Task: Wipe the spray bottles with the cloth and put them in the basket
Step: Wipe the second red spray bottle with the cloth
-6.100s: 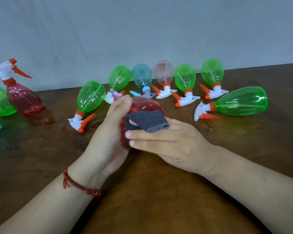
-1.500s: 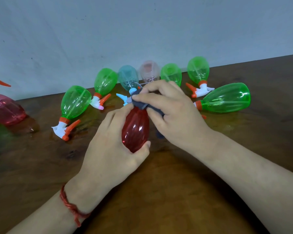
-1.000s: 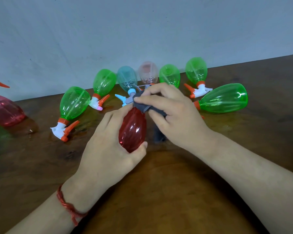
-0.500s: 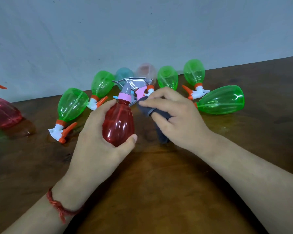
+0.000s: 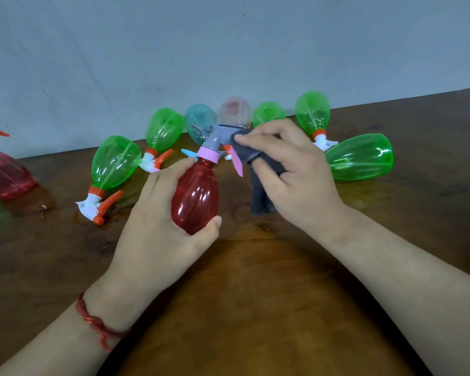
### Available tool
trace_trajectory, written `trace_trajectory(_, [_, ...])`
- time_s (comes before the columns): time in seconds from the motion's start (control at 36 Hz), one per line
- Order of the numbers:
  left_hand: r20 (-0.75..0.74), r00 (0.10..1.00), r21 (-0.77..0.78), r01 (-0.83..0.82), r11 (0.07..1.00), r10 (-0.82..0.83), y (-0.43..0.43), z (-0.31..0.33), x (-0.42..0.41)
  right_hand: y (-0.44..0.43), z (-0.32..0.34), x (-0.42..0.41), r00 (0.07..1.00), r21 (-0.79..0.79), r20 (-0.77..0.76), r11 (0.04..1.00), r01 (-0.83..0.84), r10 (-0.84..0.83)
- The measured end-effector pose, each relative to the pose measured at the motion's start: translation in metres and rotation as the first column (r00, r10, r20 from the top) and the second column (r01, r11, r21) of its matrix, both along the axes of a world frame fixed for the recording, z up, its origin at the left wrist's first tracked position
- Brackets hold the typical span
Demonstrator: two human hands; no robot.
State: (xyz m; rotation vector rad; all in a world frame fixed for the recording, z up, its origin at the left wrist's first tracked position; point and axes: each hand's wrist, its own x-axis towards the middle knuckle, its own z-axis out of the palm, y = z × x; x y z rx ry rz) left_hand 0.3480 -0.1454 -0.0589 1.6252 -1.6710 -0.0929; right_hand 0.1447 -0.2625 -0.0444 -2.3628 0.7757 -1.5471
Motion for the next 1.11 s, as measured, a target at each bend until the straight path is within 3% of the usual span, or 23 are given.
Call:
trace_trajectory(0.17, [-0.027,0.997,-0.028,0.066,0.997,-0.067,0.003,-0.003,-0.008,-0.001,-0.004,0.001,0.996,-0.081,-0.06,0.995,0.065,-0.07])
trace_trajectory(0.28, [-0.101,0.995,-0.059,0.018,0.998,-0.024,0.0,-0.003,-0.003,0.002,-0.01,0.007,0.986,-0.013,-0.142,0.996,-0.091,0.088])
trace_trajectory(0.36, [-0.188,0.981,-0.051,0.046,0.998,-0.055,-0.001,-0.002,-0.002,0.007,-0.008,0.006,0.991,0.083,0.024,0.987,-0.135,0.133])
trace_trajectory(0.47, [-0.334,0.934,-0.059,0.114,0.992,-0.127,0.002,-0.001,-0.008,0.006,0.0,0.003,0.97,0.211,0.242,0.975,-0.077,0.024])
trace_trajectory(0.61, [-0.46,0.867,-0.091,0.169,0.981,-0.192,0.001,-0.003,-0.01,0.01,-0.006,0.009,0.972,0.201,0.212,0.969,-0.142,0.099])
trace_trajectory(0.69, [-0.452,0.875,-0.08,0.155,0.985,-0.174,-0.001,-0.002,-0.005,0.011,-0.007,0.009,0.964,0.221,0.202,0.951,-0.217,0.173])
trace_trajectory(0.83, [-0.436,0.878,-0.071,0.182,0.981,-0.195,0.002,-0.002,-0.009,0.008,-0.001,0.004,0.941,0.236,0.325,0.956,-0.174,0.091])
trace_trajectory(0.97, [-0.431,0.887,-0.106,0.135,0.985,-0.167,-0.001,-0.004,-0.007,0.01,-0.01,0.01,0.951,0.254,0.242,0.934,-0.252,0.191])
trace_trajectory(1.11, [-0.588,0.792,-0.105,0.123,0.987,-0.161,-0.003,-0.003,-0.004,0.012,-0.015,0.015,0.92,0.371,0.273,0.852,-0.37,0.281])
